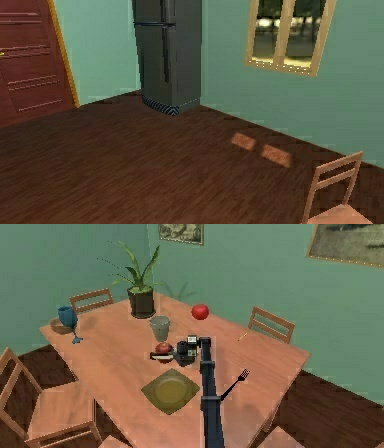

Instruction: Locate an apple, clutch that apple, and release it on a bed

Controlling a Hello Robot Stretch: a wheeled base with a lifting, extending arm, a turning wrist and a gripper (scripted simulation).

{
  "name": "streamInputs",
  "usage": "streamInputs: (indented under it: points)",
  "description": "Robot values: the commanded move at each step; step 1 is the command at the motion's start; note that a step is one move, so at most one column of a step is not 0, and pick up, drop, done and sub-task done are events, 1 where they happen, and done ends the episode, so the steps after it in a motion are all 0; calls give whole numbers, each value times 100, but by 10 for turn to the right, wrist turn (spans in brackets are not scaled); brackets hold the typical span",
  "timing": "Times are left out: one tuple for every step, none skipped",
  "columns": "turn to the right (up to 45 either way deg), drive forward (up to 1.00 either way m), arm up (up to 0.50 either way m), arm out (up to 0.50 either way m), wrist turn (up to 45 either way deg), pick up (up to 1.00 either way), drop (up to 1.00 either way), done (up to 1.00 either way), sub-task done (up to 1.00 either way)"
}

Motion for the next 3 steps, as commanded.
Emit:
streamInputs:
  points:
    - [0, 0, 10, 0, 0, 0, 0, 0, 0]
    - [0, 0, 18, 0, 0, 0, 0, 0, 0]
    - [0, 0, 0, 0, -450, 0, 0, 0, 0]
